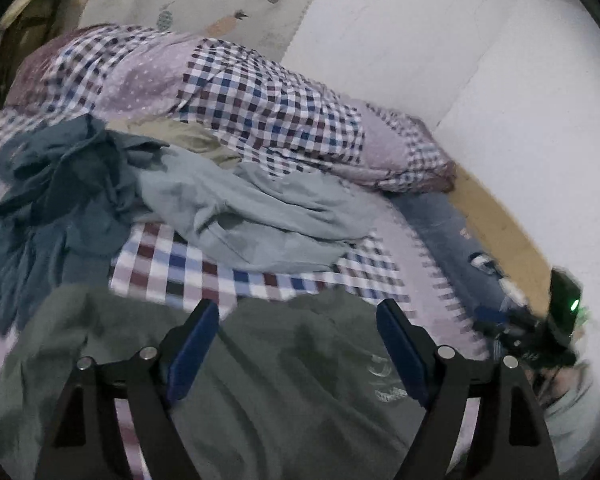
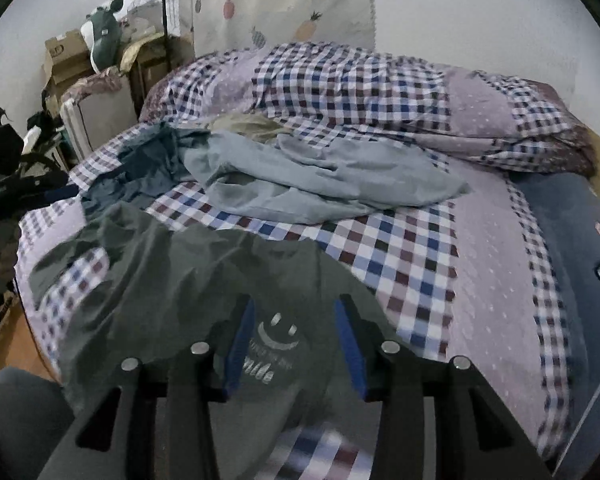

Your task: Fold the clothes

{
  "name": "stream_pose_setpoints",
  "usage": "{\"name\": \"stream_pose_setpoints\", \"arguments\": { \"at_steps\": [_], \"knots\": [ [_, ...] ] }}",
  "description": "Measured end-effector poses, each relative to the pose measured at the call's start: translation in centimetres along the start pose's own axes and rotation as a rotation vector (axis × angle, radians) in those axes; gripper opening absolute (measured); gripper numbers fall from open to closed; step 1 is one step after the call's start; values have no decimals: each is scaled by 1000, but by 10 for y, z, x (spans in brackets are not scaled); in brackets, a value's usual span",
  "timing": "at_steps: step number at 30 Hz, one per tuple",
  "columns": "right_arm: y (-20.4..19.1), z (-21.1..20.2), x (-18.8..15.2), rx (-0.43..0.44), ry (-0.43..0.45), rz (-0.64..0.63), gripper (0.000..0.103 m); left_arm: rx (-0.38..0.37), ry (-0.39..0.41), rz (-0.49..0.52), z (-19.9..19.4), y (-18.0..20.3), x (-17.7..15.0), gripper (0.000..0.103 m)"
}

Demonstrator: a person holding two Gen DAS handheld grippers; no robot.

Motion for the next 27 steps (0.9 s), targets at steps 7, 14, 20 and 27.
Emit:
{"name": "stream_pose_setpoints", "arguments": {
  "at_steps": [7,14,20,27],
  "knots": [
    [23,96,30,55,-60,-53,45,57,-164,165,95,-14,11,84],
    [37,154,34,140,-96,-80,45,59,-343,235,159,-38,1,84],
    [47,188,34,201,-126,-69,45,26,-477,328,190,-37,-15,83],
    [51,220,35,229,-162,-89,45,11,-527,337,206,-39,-19,75]
  ]
}}
Point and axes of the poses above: each gripper's, at about its wrist camera, not at the fingertips, and z roughly the way its jaws point, y to its right, x to its top, the point moved 1 cm from there along z, roughly the way its jaws point, and after that the axes turned 3 degrees about -z, right-handed, at the moved point
